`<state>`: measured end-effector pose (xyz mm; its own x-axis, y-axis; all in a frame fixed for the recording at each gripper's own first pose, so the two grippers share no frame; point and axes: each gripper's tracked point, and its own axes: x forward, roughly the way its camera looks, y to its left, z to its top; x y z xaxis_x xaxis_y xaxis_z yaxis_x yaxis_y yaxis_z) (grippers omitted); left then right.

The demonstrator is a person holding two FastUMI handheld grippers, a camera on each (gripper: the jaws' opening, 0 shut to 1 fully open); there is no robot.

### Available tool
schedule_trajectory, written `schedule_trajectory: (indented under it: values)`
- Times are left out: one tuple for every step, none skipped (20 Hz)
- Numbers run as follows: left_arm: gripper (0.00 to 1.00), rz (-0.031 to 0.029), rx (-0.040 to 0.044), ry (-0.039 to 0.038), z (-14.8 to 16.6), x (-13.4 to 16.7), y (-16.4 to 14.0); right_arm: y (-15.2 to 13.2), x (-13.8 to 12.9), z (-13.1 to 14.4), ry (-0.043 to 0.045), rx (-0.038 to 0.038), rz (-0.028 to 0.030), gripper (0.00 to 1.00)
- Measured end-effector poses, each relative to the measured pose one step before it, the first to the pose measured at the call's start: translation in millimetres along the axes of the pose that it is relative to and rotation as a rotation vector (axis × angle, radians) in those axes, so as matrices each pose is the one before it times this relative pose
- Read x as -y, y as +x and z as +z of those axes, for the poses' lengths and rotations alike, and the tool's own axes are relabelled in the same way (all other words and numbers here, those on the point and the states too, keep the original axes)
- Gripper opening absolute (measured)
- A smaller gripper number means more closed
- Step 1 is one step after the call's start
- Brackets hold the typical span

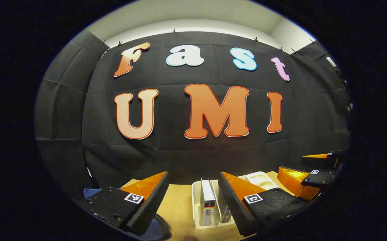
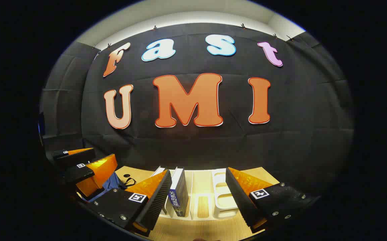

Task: Open the schoolbag, grab two books from the bookshelf and put them into the schoolbag.

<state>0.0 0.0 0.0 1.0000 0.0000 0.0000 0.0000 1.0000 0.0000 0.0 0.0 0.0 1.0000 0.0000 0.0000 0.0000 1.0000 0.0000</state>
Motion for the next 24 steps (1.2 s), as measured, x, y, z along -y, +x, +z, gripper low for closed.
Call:
schedule_trajectory:
  values:
    - [0.93,-0.00584,-0.00181,-0.00327,-0.8,-0.53,0.18,1.09,-0.53,0.46,-0.00131,0.00251,-0.00441,0.97]
    - [0.93,-0.00597,-0.00569,0.00016,-1.35,0.14,1.75,1.16,-2.16,-0.13,-0.00121,-0.00205,0.00205,0.96]
    - [0.93,-0.00526,-0.00159,0.00203,-1.78,-0.63,0.43,0.01,-2.48,1.18,-0.00359,0.00103,-0.00214,0.96]
    - [0.94,-0.00511,0.00461,-0.00696,2.7,0.27,0.43,-0.13,-0.21,0.73,-0.00411,0.00341,0.00029,0.97]
    - [0.93,-0.00007,-0.00024,-0.00147,-1.44,-1.02,0.74,0.08,0.18,0.31,-0.00417,0.00226,-0.00087,0.97]
    - [0.94,0.00253,-0.00048,-0.00252,-0.67,-2.5,-0.32,0.13,-0.15,0.35,-0.00267,0.00165,0.00108,0.97]
    - [0.93,0.00331,-0.00324,-0.00324,0.02,-1.1,-0.21,0.04,-0.34,-0.49,-0.00364,0.0007,-0.00272,0.97]
    - [0.94,0.00037,-0.00426,-0.00669,-2.84,-0.21,1.61,0.25,1.36,-0.32,-0.0027,-0.00071,-0.00547,0.96]
    - [0.94,-0.00253,-0.00559,-0.00594,-1.99,1.7,0.99,-0.44,1.32,0.08,-0.00219,-0.00186,-0.00842,0.96]
    - [0.93,-0.0041,-0.00412,-0.00299,-1.13,1.73,-0.63,0.1,1.8,-0.13,0.00157,-0.00083,-0.00679,0.97]
    - [0.93,-0.00217,-0.00372,0.00008,0.36,1.6,0.37,-0.46,0.01,-0.48,0.00524,-0.00157,-0.00477,0.97]
    - [0.93,-0.00536,-0.00171,-0.00109,-1.31,2.35,0.28,0.55,-0.15,0.71,0.00414,0.00157,-0.00407,0.96]
    - [0.93,-0.00259,-0.00074,0.00046,0.69,1.48,0.05,0.78,0.95,0.11,0.0012,0.00137,-0.00639,0.97]
    - [0.93,-0.00172,-0.00105,0.00176,-0.13,0.5,-0.51,0.91,0.99,0.5,-0.00004,0.00263,-0.00213,0.97]
    - [0.94,0.00016,-0.00101,0.00261,0.16,-0.75,-0.81,1.27,-0.77,-0.11,-0.00107,0.0016,0.00057,0.97]
    - [0.93,0.00039,-0.00106,0.00172,-1.17,-0.93,-0.42,1.14,-0.79,-0.27,-0.00141,-0.00099,0.00304,0.96]
    - [0.93,0.00295,-0.00124,0.00179,0.82,-0.71,0.67,0.21,-0.77,-0.48,-0.0023,0.00041,0.00228,0.96]
    - [0.93,0.00372,-0.00127,0.00109,-0.32,-2.35,0.65,0.21,-1.26,0.28,-0.00185,-0.00104,0.00293,0.96]
    - [0.93,0.00454,-0.00069,-0.00128,0.37,-2.2,0.33,-0.12,-1.39,-1.04,-0.00189,0.00042,0.00286,0.96]
    - [0.93,0.0057,0.00046,-0.00003,0.51,-2.6,-0.5,0.74,-0.63,0.79,-0.00249,0.00163,0.0025,0.96]
    - [0.93,0.00621,0.00181,0.00031,0.81,-2.96,-0.07,0.1,-0.32,1.54,-0.00281,0.00478,0.00204,0.96]
    - [0.93,0.00456,0.00142,0.00162,-0.72,-1.61,-0.37,0.5,-0.22,1.94,-0.00134,0.00491,-0.00119,0.96]
    - [0.93,-0.00411,0.00391,-0.00455,1.81,-1.61,-1.21,0.44,-0.65,0.34,0.00023,0.00399,-0.0018,0.96]
    - [0.93,-0.01063,0.01208,-0.01415,3.23,2.12,-1.97,0.56,-0.05,1.76,0.00107,0.00421,-0.00318,0.96]
